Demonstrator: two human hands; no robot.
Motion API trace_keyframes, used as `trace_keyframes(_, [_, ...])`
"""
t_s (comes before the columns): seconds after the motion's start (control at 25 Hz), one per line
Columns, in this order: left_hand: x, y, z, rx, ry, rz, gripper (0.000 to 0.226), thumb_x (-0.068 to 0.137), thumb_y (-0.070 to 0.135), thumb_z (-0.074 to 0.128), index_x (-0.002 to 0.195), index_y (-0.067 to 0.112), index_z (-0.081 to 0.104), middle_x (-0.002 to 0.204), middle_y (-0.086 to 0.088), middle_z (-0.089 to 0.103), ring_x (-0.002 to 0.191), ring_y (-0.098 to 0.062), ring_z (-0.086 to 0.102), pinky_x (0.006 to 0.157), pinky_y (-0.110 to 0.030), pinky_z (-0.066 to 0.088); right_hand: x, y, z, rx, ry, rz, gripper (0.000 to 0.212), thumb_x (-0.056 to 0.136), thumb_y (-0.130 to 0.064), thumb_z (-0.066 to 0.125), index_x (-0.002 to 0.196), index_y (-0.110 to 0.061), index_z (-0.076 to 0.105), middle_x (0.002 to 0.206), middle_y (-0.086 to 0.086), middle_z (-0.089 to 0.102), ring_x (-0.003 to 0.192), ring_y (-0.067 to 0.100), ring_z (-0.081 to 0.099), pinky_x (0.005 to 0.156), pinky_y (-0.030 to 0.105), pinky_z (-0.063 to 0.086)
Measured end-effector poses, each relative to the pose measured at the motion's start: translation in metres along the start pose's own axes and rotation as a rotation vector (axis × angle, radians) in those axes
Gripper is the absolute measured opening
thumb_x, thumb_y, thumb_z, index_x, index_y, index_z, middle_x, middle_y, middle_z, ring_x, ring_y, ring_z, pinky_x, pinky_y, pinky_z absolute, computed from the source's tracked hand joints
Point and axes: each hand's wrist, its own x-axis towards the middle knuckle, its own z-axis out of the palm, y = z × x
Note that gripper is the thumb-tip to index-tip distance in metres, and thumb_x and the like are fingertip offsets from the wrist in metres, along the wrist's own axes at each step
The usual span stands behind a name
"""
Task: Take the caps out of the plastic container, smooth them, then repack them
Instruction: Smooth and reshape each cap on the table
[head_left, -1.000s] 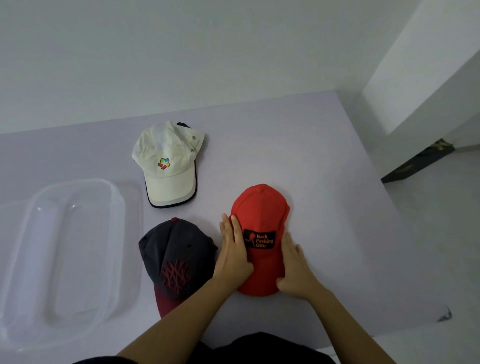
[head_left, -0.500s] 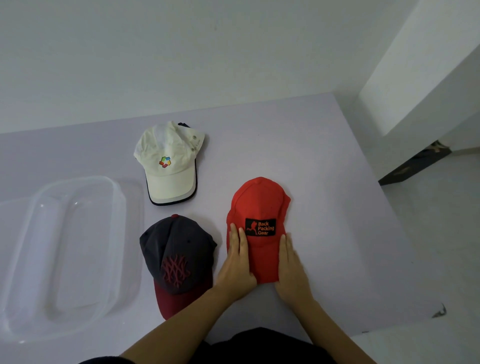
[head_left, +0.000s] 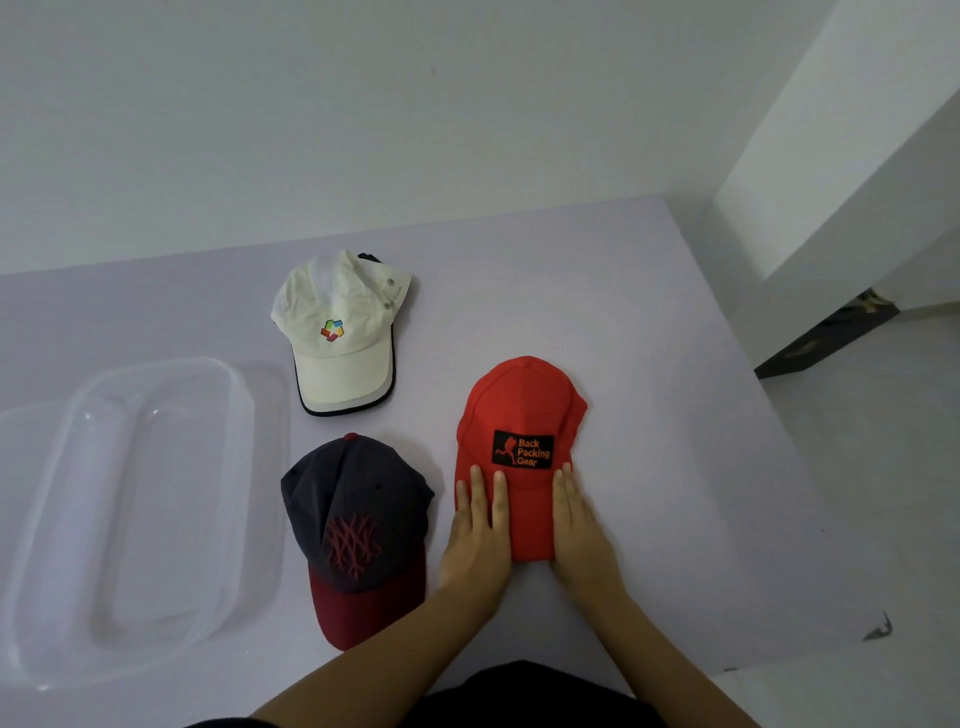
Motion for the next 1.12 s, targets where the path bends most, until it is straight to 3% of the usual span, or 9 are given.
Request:
trace_keyframes(0.08, [0.0, 0.003, -0.006, -0.05, 0.077, -0.014, 0.114, 0.083, 0.01, 0.062, 0.135, 0.013, -0.039, 0.151, -0.029, -0.006, 0.141, -0.039, 0.004, 0.111, -0.041, 0.031, 0.004, 0.003, -0.002, 0.061, -0.028, 0.035, 0.076, 0.084, -0.011, 0.035, 0.147, -0.005, -0.006, 0.152, 0.021, 0.025, 0.14, 0.023, 0.026, 0.098, 0.026, 0.045])
trace_keyframes(0.12, [0.002, 0.004, -0.006, -0.071, 0.093, -0.039, 0.108, 0.087, 0.009, 0.058, 0.134, 0.013, -0.038, 0.149, -0.027, -0.014, 0.14, -0.036, -0.005, 0.114, -0.042, 0.026, 0.006, 0.002, -0.004, 0.098, -0.043, 0.045, 0.077, 0.084, -0.013, 0.036, 0.147, -0.006, -0.007, 0.145, 0.025, 0.036, 0.136, 0.024, 0.032, 0.089, 0.027, 0.051])
trace_keyframes(0.24, [0.009, 0.009, -0.009, -0.128, 0.038, -0.158, 0.103, 0.063, 0.004, 0.081, 0.14, -0.01, 0.014, 0.142, -0.035, 0.035, 0.131, -0.042, 0.04, 0.098, -0.042, 0.045, 0.007, 0.005, -0.008, 0.141, -0.023, -0.023, 0.077, 0.086, -0.017, 0.034, 0.147, -0.014, -0.013, 0.153, 0.017, 0.022, 0.144, 0.01, 0.003, 0.104, 0.017, 0.032])
trace_keyframes(0.36, [0.009, 0.008, -0.013, -0.136, 0.062, -0.124, 0.085, 0.093, 0.008, 0.051, 0.145, 0.001, -0.015, 0.156, -0.024, -0.004, 0.146, -0.036, 0.0, 0.118, -0.044, 0.014, 0.005, 0.003, -0.015, 0.342, -0.102, 0.015, 0.071, 0.093, -0.024, 0.033, 0.143, -0.012, -0.015, 0.155, 0.007, -0.008, 0.141, -0.001, -0.015, 0.115, 0.014, -0.001])
trace_keyframes(0.44, [0.011, 0.005, -0.011, -0.206, 0.088, -0.103, 0.076, 0.096, 0.008, 0.039, 0.146, 0.008, -0.018, 0.157, -0.016, -0.015, 0.146, -0.029, -0.012, 0.118, -0.039, 0.002, 0.002, -0.005, -0.021, 0.533, -0.206, 0.068, 0.07, 0.093, -0.027, 0.035, 0.141, -0.015, -0.014, 0.153, -0.001, -0.016, 0.141, -0.002, -0.016, 0.117, 0.018, -0.002])
trace_keyframes(0.64, [0.007, 0.003, -0.015, -0.435, 0.099, -0.008, 0.074, 0.096, 0.004, 0.035, 0.143, 0.016, -0.021, 0.158, -0.009, -0.014, 0.147, -0.02, -0.007, 0.114, -0.024, 0.002, 0.005, -0.025, -0.028, 0.814, -0.227, 0.139, 0.075, 0.091, -0.039, 0.034, 0.147, -0.015, -0.01, 0.158, 0.001, -0.006, 0.146, 0.009, 0.001, 0.119, 0.029, 0.009])
trace_keyframes(0.8, [0.003, -0.003, -0.02, -0.384, 0.044, -0.017, 0.071, 0.098, 0.008, 0.034, 0.145, 0.013, -0.02, 0.158, -0.01, -0.016, 0.147, -0.022, -0.011, 0.117, -0.03, 0.001, 0.005, -0.027, -0.035, 0.618, -0.285, 0.123, 0.072, 0.096, -0.025, 0.038, 0.143, -0.022, -0.015, 0.156, 0.002, -0.016, 0.144, 0.011, -0.014, 0.118, 0.031, 0.005])
trace_keyframes(0.96, [0.005, -0.002, -0.021, -0.196, 0.029, -0.05, 0.079, 0.098, 0.019, 0.041, 0.144, 0.01, -0.022, 0.156, -0.015, -0.019, 0.146, -0.028, -0.014, 0.118, -0.039, 0.002, 0.01, -0.024, -0.033, 0.273, -0.19, 0.151, 0.068, 0.088, -0.024, 0.032, 0.139, -0.016, -0.012, 0.148, 0.004, -0.016, 0.137, 0.018, -0.019, 0.118, 0.039, 0.007])
trace_keyframes(1.12, [0.013, -0.007, -0.024, -0.276, 0.043, -0.06, 0.087, 0.095, 0.026, 0.051, 0.146, 0.008, -0.017, 0.157, -0.018, -0.016, 0.145, -0.03, -0.014, 0.118, -0.04, 0.003, 0.001, -0.014, -0.031, 0.442, -0.244, 0.127, 0.068, 0.093, -0.017, 0.036, 0.141, -0.019, -0.012, 0.151, -0.001, -0.016, 0.142, 0.014, -0.014, 0.12, 0.04, 0.006])
